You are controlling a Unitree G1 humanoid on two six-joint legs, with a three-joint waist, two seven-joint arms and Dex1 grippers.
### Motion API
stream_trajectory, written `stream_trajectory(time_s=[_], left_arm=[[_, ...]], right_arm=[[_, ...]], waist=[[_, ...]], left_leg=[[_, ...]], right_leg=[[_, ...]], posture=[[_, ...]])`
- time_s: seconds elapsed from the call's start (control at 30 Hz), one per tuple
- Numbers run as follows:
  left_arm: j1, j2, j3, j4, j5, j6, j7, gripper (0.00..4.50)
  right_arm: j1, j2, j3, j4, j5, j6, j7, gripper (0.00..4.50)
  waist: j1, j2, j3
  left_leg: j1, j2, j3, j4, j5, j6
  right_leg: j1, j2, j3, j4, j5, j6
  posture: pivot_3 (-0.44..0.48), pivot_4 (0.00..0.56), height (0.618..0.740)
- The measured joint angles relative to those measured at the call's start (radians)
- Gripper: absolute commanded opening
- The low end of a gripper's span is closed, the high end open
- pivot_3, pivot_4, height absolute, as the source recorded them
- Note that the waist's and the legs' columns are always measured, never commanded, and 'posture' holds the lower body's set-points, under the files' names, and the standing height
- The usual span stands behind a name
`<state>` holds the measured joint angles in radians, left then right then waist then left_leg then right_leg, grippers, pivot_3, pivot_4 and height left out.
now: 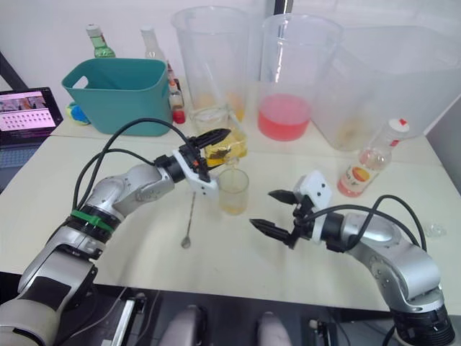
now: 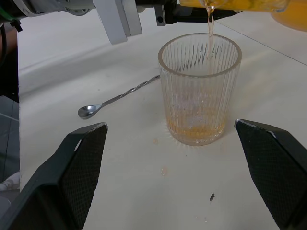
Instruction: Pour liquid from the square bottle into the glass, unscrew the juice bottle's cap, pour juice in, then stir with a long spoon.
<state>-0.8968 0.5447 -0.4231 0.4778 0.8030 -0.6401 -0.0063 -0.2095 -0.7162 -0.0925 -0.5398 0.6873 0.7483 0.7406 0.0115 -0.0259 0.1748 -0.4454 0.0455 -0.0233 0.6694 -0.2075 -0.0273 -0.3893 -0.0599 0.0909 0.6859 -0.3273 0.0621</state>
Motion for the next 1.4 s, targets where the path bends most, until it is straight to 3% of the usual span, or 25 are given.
stream_trajectory(time_s=[0.33,0.63,0.93,1.4], left_arm=[[0.0,-0.04,0.076,-0.046,-0.253,0.088,-0.218,2.81],[0.0,-0.154,0.272,-0.141,-0.576,0.508,-0.375,2.81],[0.003,-0.183,0.504,-0.155,-0.794,0.915,-0.344,2.81],[0.127,-0.175,0.671,-0.137,-0.931,1.1,-0.277,2.81]], right_arm=[[-0.008,-0.002,0.003,0.009,-0.017,0.0,0.015,4.5],[-0.055,-0.001,0.006,0.024,-0.007,0.0,0.027,4.5],[-0.101,0.0,0.016,0.042,0.003,0.001,0.06,4.5],[-0.138,0.003,0.04,0.059,0.009,0.015,0.066,4.5]], waist=[[-0.001,0.0,0.0],[-0.011,0.0,0.0],[-0.024,0.0,0.0],[-0.023,0.0,0.0]], left_leg=[[0.0,0.0,0.0,0.001,0.0,0.0],[0.0,0.0,-0.001,0.003,0.0,0.0],[0.0,0.0,-0.003,0.006,0.0,0.0],[-0.001,0.0,-0.004,0.007,0.0,0.0]], right_leg=[[0.0,0.0,0.0,0.0,0.0,0.0],[0.0,0.001,0.0,0.002,0.0,0.0],[0.0,0.001,-0.001,0.008,0.0,0.0],[0.0,0.001,-0.003,0.009,0.0,0.0]], posture=[[0.0,0.15,0.726],[0.0,0.15,0.726],[0.0,0.15,0.726],[0.0,0.15,0.726]])
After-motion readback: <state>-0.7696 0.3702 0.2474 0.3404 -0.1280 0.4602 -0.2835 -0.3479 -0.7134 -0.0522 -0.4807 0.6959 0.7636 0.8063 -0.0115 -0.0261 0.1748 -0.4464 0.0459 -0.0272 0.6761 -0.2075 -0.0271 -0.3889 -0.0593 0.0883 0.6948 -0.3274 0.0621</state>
